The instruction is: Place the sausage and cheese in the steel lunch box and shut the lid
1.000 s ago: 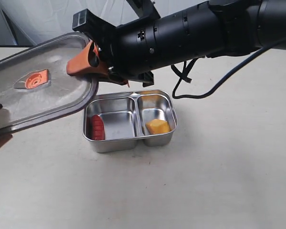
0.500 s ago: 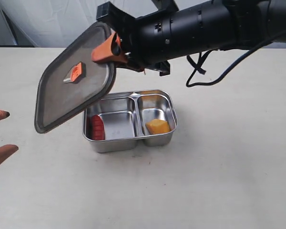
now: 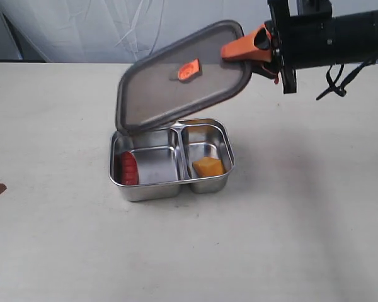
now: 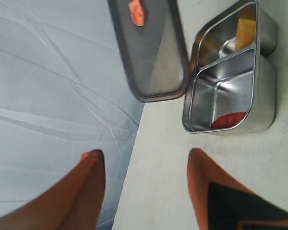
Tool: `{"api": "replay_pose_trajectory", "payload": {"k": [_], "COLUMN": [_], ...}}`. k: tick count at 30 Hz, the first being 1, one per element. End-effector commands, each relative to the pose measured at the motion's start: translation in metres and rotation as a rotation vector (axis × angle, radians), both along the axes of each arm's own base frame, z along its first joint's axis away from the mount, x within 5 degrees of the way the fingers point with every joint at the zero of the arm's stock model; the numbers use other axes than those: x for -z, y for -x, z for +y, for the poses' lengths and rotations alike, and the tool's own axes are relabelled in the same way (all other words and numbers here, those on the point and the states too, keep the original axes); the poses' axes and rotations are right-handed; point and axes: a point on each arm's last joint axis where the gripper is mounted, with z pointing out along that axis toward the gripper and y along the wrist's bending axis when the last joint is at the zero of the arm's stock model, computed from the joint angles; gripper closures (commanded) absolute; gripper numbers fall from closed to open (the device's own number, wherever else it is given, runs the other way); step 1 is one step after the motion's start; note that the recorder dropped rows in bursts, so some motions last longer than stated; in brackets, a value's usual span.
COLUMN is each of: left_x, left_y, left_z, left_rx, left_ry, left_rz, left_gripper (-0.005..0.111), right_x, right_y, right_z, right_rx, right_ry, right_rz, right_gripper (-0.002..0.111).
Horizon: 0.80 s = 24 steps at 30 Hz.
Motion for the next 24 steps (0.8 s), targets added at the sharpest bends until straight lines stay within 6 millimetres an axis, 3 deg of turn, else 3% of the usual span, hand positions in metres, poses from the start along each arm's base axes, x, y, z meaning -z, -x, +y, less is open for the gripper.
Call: {"api": "replay_pose_trajectory", "payload": {"k": [1, 4, 14, 24], "left_x": [-0.002, -0.002, -0.003, 0.000], "left_y": [0.002, 0.002, 0.004, 0.005], "left_z": [0.000, 0.000, 0.001, 0.001], "left_rx": [-0.002, -0.002, -0.003, -0.005], "left_ry": [0.026, 0.026, 0.027, 0.027], "left_rz": [-0.005, -0.005, -0.019, -0.020], "left_gripper": [0.056, 0.056, 0.056, 0.056], "right_x": [0.035, 0.047, 0.053, 0.057], "right_y": [-0.002, -0.002, 0.002, 0.006], "right_z": [0.000, 0.008, 0.022, 0.023], "right_rx": [-0.063, -0.075, -0.103, -0.112], "right_ry": [0.038, 0.021, 0.009, 0.017], "right_rz": [0.068, 0.078, 0.097, 0.112], "right_gripper": [0.109, 0.109, 0.109, 0.109]}}
